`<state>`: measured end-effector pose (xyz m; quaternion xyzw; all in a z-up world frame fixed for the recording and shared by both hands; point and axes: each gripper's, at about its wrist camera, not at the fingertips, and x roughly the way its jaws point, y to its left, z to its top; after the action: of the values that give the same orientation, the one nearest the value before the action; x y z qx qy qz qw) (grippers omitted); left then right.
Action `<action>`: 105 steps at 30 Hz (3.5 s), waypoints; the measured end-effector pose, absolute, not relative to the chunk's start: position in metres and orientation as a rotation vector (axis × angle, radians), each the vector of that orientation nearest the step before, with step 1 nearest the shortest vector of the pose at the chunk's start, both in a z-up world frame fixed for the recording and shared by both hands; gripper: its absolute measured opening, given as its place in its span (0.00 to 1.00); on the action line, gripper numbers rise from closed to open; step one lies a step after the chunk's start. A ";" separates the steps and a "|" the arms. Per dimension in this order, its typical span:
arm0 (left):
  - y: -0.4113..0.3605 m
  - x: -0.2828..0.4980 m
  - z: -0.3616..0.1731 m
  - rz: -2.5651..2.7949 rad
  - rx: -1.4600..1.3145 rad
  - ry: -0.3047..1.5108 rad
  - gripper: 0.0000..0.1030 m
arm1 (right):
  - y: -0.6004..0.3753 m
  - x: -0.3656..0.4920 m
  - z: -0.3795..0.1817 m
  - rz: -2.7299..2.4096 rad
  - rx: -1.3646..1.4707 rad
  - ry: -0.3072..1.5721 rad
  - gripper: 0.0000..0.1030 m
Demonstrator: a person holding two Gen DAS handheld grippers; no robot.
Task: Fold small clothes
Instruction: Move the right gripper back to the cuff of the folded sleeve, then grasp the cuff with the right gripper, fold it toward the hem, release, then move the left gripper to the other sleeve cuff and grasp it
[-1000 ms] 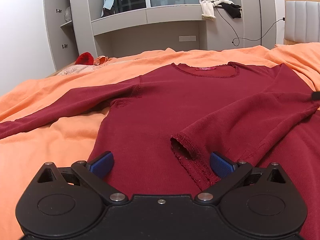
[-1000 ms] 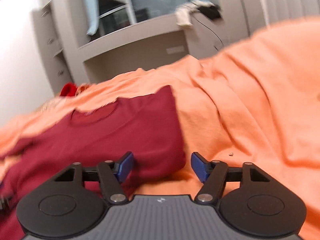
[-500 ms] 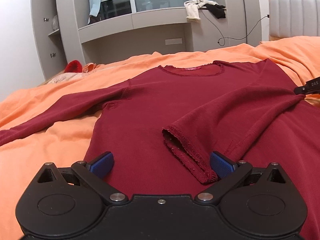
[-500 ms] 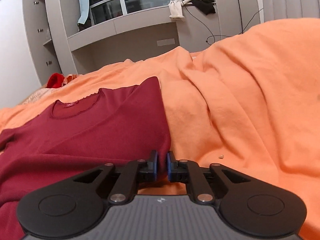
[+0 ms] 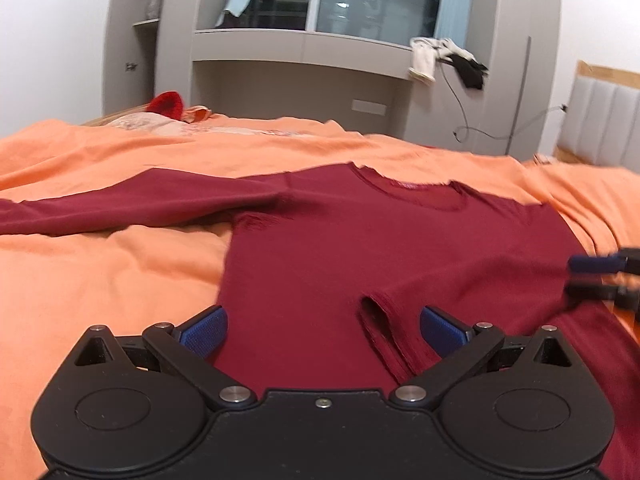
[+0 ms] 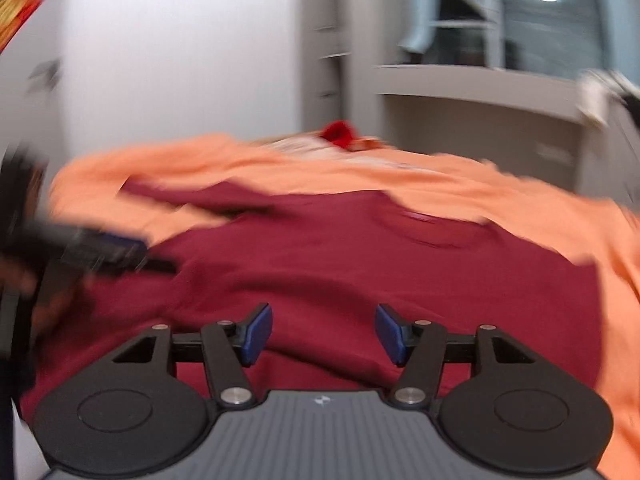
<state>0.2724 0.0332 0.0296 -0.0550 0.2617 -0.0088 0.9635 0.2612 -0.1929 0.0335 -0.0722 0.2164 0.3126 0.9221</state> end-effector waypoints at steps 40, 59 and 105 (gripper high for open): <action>0.049 0.276 0.032 -0.035 -0.242 0.554 0.99 | -0.119 0.209 0.024 0.823 -0.465 0.406 0.43; 0.059 0.275 0.035 -0.005 -0.302 0.533 0.99 | -0.077 0.180 0.021 0.822 -0.565 0.352 0.03; 0.192 0.263 0.060 0.420 -0.367 0.371 0.99 | -0.242 0.248 0.012 0.370 0.393 0.519 1.00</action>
<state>0.2631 0.1920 0.0599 -0.1803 0.1822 0.2059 0.9444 0.2476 -0.2421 0.0122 0.1917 0.2537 0.1807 0.9307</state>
